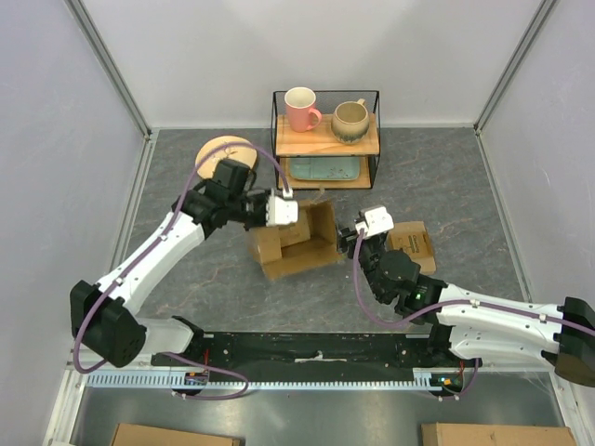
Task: Unpack the express box
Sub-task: Pour the product at the center of the board.
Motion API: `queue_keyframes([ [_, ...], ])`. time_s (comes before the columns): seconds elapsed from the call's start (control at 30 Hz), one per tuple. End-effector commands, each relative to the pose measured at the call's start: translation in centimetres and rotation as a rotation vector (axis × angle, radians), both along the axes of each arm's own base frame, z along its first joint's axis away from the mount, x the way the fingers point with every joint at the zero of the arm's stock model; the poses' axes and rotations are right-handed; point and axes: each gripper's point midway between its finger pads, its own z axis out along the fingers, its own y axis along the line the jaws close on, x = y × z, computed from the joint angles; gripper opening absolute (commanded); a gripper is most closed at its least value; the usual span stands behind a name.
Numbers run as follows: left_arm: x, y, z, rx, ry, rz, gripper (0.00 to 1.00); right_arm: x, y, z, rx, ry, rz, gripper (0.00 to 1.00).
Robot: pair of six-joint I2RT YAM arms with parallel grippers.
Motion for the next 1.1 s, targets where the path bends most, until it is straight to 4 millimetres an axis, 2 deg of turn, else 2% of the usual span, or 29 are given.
queue_keyframes([
  [0.0,-10.5,-0.2,-5.9,0.104,0.324,-0.198,0.4,0.8,-0.5,1.7,0.057,-0.011,-0.051,0.66],
  [0.07,-14.6,0.3,-7.0,0.119,0.488,-0.282,0.46,1.0,-0.8,2.4,0.061,-0.014,-0.07,0.66],
  [0.13,-18.3,1.2,-7.0,0.115,0.653,-0.315,0.63,1.2,-0.9,3.3,0.077,-0.018,-0.068,0.67],
  [0.17,-19.2,1.5,-6.9,0.116,0.666,-0.347,0.79,1.4,-0.9,3.6,0.086,-0.02,-0.066,0.67],
  [0.2,-19.7,1.7,-6.7,0.116,0.685,-0.351,0.99,1.5,-0.8,3.8,0.091,-0.02,-0.06,0.68],
  [0.27,-20.4,2.0,-5.7,0.104,0.695,-0.343,0.99,1.8,-0.8,4.4,0.101,-0.013,-0.071,0.68],
  [0.33,-19.3,1.8,-4.9,0.092,0.643,-0.302,0.99,2.1,-0.4,4.9,0.126,0.008,-0.056,0.68],
  [0.37,-18.7,1.6,-3.9,0.065,0.623,-0.245,0.99,2.7,-0.1,4.7,0.126,0.024,-0.037,0.7],
  [0.4,-17.8,1.7,-3.3,0.042,0.596,-0.199,0.99,3.4,0.7,3.4,0.105,0.068,-0.03,0.71],
  [0.43,-16.7,2.0,-2.9,0.031,0.565,-0.147,0.99,3.9,1.2,3.0,0.082,0.106,-0.018,0.73],
  [0.47,-15.0,1.7,-1.9,-0.022,0.538,-0.066,0.99,4.6,1.8,2.1,0.097,0.149,-0.001,0.77],
  [0.5,-13.0,2.8,-1.1,-0.073,0.523,0.044,0.99,5.2,2.5,0.5,0.074,0.193,0.008,0.78],
  [0.57,-10.9,3.8,1.0,-0.175,0.565,0.166,0.99,5.8,3.1,-0.8,0.107,0.257,0.03,0.84],
  [0.6,-9.2,5.7,0.8,-0.219,0.62,0.265,0.99,6.0,3.6,-1.9,0.101,0.293,0.049,0.87],
  [0.67,-8.0,6.4,1.8,-0.306,0.704,0.317,0.99,6.3,3.5,-3.4,0.106,0.346,0.049,0.95],
  [0.7,-7.7,7.2,0.7,-0.314,0.819,0.374,0.99,6.2,3.8,-4.2,0.122,0.384,0.069,0.96],
  [0.73,-7.6,7.1,0.9,-0.337,0.864,0.369,0.99,6.2,3.8,-5.1,0.127,0.41,0.072,0.97],
  [0.83,-8.0,6.6,-1.1,-0.339,1.082,0.412,1.0,6.2,3.9,-7.6,0.156,0.515,0.091,0.98],
  [1.03,-8.3,5.9,-5.5,-0.328,1.314,0.454,1.0,6.6,4.7,-11.5,0.239,0.661,0.159,0.98],
  [1.07,-8.6,5.7,-5.7,-0.323,1.333,0.44,1.0,6.5,5.0,-12.8,0.23,0.697,0.164,0.98],
])
